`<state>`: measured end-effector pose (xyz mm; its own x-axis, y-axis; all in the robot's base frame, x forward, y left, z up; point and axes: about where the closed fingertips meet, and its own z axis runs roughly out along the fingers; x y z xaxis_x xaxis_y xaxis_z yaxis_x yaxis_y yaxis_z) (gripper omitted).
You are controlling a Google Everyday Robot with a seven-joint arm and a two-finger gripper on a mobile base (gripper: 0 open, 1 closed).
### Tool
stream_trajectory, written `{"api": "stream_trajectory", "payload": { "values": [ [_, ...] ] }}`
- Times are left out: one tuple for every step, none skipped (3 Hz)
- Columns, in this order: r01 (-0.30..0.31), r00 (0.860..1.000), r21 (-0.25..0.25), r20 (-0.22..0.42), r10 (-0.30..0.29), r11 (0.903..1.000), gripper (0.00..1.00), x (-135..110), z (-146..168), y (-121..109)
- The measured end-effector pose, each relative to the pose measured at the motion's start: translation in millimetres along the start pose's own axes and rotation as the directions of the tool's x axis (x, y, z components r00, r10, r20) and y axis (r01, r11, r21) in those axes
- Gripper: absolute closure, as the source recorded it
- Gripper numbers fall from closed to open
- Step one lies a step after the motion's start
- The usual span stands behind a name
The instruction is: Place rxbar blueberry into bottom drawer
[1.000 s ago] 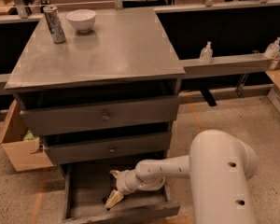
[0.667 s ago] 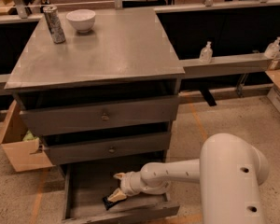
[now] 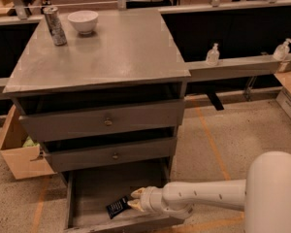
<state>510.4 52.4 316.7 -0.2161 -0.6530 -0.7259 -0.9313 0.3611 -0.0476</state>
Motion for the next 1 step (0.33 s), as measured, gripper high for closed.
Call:
{"api": "stream_trajectory", "payload": {
  "values": [
    [-0.009, 1.000, 0.013, -0.007, 0.009, 0.9999, 0.38, 7.1, -4.5, 0.7]
  ]
}}
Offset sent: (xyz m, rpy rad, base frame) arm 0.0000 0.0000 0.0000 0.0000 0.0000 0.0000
